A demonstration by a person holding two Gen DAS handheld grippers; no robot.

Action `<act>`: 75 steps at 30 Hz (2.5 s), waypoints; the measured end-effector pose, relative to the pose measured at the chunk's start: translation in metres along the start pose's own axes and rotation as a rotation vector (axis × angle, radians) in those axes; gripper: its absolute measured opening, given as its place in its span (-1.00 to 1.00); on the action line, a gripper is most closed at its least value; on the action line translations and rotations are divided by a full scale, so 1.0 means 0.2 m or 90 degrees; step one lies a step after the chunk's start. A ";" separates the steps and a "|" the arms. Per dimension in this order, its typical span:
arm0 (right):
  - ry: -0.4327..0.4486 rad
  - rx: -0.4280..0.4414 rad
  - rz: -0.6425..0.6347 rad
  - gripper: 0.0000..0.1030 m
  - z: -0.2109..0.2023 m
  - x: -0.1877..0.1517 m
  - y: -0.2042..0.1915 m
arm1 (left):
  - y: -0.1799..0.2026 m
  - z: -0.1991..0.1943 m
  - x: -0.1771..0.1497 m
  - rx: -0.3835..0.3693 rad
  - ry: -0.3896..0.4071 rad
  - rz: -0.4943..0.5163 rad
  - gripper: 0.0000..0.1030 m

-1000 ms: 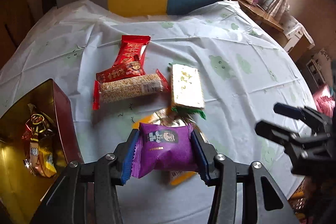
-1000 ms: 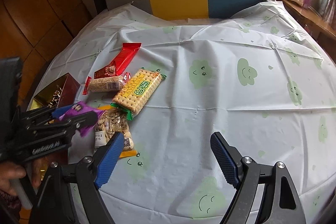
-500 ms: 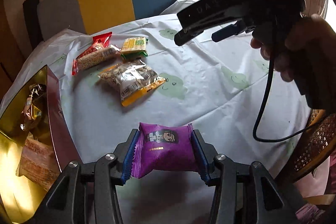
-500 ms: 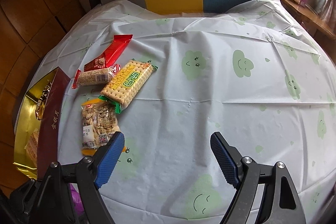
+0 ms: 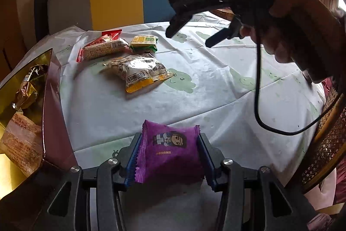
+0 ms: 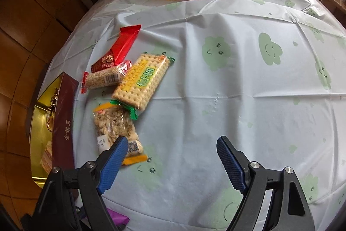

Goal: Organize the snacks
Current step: 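Grasp the WEIDAN cracker pack with the right gripper, then carry the purple candy packet into the gold box and release it with the left gripper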

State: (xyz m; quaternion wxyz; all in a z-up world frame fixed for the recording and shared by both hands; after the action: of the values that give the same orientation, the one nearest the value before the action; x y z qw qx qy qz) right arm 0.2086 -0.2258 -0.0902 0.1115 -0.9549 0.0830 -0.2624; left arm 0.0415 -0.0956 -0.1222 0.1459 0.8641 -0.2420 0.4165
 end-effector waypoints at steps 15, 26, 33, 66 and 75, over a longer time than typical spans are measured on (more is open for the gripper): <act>-0.067 -0.087 -0.015 0.61 0.45 0.28 -0.20 | -0.02 -0.01 -0.01 -0.021 0.022 -0.037 -0.01; -0.076 -0.085 -0.086 -0.06 0.37 0.21 -0.08 | -0.02 -0.01 -0.01 -0.016 0.022 -0.031 -0.01; -0.099 -0.101 -0.168 -0.06 0.19 -0.02 0.07 | -0.01 -0.01 -0.01 -0.012 0.021 -0.029 -0.01; -0.042 -0.099 -0.273 -0.07 0.02 -0.30 0.08 | -0.45 -0.52 0.41 0.046 0.109 -0.190 -0.05; -0.040 -0.107 -0.281 -0.07 0.03 -0.31 0.07 | -1.26 -0.58 0.30 0.205 0.057 -0.379 -0.05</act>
State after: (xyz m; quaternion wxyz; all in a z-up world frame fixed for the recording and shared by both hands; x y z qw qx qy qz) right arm 0.1577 -0.2244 -0.1283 -0.0256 -0.9636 -0.1097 -0.2425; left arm 0.1340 0.1512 -0.0170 0.1330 0.8895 0.0962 0.4264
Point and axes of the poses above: each gripper's, at about its wrist camera, not at the fingertips, and z roughly the way its jaws point, y to its right, x to its top, the point moved 5 cm from there along z, roughly the way its jaws point, and after that the axes turned 10 degrees about y, right-handed, at the moved point
